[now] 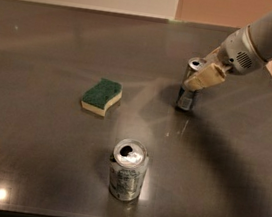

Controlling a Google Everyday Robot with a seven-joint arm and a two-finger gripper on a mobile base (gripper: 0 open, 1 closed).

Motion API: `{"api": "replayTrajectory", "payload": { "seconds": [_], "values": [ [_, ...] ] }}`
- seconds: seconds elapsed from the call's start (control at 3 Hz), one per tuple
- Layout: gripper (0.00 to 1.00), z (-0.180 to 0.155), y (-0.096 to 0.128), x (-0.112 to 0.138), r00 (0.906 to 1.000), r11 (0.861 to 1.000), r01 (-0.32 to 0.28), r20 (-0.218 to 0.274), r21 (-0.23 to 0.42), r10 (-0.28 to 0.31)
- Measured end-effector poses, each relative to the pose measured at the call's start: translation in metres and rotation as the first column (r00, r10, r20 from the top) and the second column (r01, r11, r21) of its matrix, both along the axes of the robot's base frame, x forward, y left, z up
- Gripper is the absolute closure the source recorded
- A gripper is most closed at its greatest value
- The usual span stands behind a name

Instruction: Move redbull can near 7up can

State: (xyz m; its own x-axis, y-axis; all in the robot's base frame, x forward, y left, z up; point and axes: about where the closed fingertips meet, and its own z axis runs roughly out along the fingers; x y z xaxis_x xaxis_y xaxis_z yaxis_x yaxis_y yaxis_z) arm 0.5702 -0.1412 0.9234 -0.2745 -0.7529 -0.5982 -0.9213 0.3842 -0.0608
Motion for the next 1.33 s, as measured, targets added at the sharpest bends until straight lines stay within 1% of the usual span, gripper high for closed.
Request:
{"api": "replayTrajectory", "payload": {
  "seconds": [0.33, 0.67, 1.0, 1.33],
  "values": [
    [1.00, 0.010, 0.009, -0.032, 0.9947, 0.995, -0.098, 0.033, 0.008, 0.098],
    [1.00, 0.014, 0.013, -0.064, 0.9825, 0.982, -0.183, 0.045, 0.041, 0.181],
    [1.00, 0.016, 0.019, -0.096, 0.9636, 0.961, -0.266, 0.050, 0.077, 0.263],
    [1.00, 0.019, 0.025, -0.125, 0.9395, 0.935, -0.342, 0.046, 0.092, 0.340]
  ]
}}
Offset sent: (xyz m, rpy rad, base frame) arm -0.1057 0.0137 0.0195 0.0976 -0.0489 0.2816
